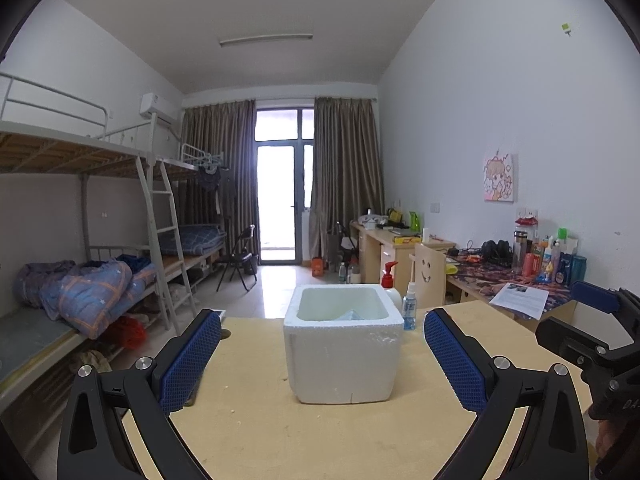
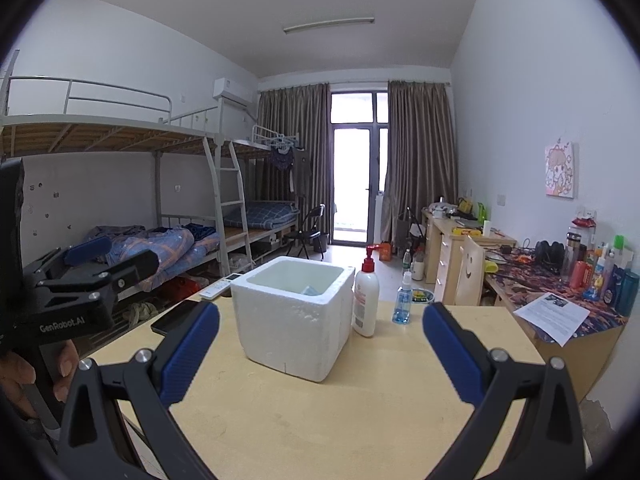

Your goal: Organize soft objects

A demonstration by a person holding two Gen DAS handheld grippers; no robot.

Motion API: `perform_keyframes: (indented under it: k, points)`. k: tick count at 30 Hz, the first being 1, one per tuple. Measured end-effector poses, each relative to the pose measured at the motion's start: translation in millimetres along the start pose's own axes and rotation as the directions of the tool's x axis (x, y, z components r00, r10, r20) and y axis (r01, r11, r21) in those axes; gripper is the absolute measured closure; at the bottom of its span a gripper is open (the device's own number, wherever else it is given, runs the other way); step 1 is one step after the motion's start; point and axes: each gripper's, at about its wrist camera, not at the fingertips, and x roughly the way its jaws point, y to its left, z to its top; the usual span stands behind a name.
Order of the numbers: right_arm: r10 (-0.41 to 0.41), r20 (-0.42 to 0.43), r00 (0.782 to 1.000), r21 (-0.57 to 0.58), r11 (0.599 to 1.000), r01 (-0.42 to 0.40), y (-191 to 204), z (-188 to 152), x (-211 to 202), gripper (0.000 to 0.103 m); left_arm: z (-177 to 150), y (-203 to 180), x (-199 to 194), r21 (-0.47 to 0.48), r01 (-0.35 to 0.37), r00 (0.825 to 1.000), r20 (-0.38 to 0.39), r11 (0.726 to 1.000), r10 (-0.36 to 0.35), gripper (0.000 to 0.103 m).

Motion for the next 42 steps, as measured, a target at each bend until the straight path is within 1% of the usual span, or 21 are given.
perform_keyframes:
  k: [7,16,20,23,32,42]
  points:
    - [0.008,0.021,1.000,-0.017,1.000,-0.007,14,-9,-19,0.000,-11,3,-28,-0.007,-0.008,1.000,0.023,1.000,0.008,0.001]
    - [-0.005,0.032,0.999,-0.014,1.000,0.006,23,-24,-33,0.000,-27,5,-43,-0.013,-0.010,0.999,0.033,1.000,0.011,0.001]
    - [0.000,0.023,1.000,-0.001,1.000,0.000,23,-34,-33,0.000,-32,5,-44,-0.025,-0.011,0.999,0.037,1.000,0.012,0.001]
    - [-0.011,0.019,1.000,0.003,1.000,0.011,22,-40,-33,0.000,-40,2,-43,-0.011,-0.025,0.999,0.026,1.000,0.025,0.001]
    - [-0.021,0.015,1.000,0.015,1.000,0.021,20,-60,-30,0.000,-68,6,-41,-0.026,-0.006,1.000,0.015,1.000,0.007,0.001]
    - [-0.014,-0.001,1.000,0.045,0.999,0.014,19,-76,-26,0.000,-85,10,-39,-0.049,-0.008,1.000,0.011,0.999,0.008,0.001]
